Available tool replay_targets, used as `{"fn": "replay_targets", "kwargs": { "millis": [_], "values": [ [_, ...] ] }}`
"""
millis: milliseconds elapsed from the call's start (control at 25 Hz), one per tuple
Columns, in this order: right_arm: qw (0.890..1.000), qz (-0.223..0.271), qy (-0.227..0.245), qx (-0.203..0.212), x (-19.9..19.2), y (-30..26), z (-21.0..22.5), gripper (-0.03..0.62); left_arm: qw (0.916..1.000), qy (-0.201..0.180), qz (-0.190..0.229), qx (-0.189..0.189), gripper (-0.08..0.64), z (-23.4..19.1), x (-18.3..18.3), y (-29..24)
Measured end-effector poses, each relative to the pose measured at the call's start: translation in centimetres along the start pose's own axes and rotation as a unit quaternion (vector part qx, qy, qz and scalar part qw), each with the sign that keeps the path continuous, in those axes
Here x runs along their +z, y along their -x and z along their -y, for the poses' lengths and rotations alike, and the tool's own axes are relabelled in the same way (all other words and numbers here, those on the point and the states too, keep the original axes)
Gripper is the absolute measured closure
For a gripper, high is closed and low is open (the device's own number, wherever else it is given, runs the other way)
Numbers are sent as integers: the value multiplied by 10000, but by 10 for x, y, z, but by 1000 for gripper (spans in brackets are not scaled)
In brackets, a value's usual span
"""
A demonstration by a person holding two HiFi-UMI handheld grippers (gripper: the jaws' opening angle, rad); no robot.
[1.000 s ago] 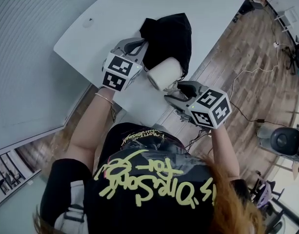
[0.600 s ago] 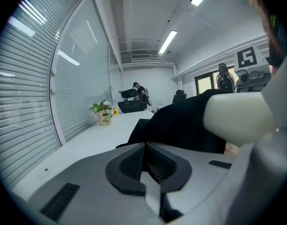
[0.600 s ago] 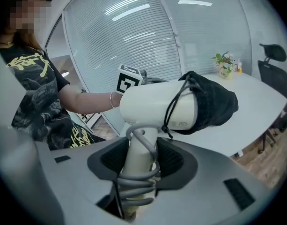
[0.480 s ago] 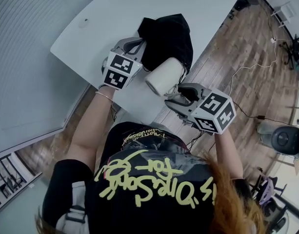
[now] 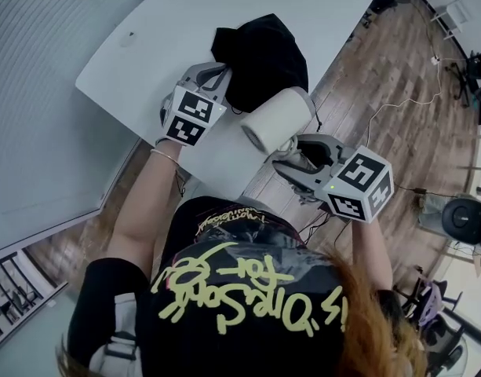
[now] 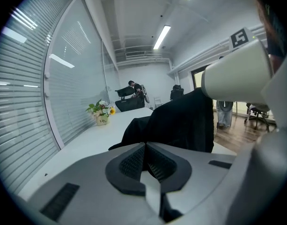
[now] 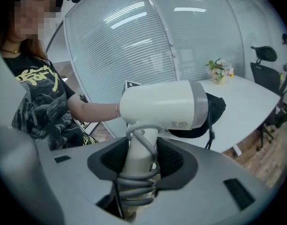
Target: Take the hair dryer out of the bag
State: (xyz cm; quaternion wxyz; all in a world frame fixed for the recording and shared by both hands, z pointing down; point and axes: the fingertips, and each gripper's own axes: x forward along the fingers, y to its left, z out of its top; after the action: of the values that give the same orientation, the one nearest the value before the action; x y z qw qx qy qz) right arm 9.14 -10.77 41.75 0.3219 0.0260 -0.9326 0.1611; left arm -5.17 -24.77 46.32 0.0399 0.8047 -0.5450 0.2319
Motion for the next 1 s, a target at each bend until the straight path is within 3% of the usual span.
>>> {"fn": "replay_targets", "kwargs": {
  "millis": [240, 600, 1000],
  "values": [
    [9995, 237, -8, -205, 12, 23, 11, 405, 9988, -476, -46, -70, 558, 11, 12, -4],
    [9978, 425, -168, -478, 31, 31, 34, 405, 9967, -779, -112, -194, 558, 21, 10, -1],
    [9944, 635, -595, -594, 71, -8, 77, 405, 9920, -806, -6, -974, 557, 8, 2, -17]
  ]
}}
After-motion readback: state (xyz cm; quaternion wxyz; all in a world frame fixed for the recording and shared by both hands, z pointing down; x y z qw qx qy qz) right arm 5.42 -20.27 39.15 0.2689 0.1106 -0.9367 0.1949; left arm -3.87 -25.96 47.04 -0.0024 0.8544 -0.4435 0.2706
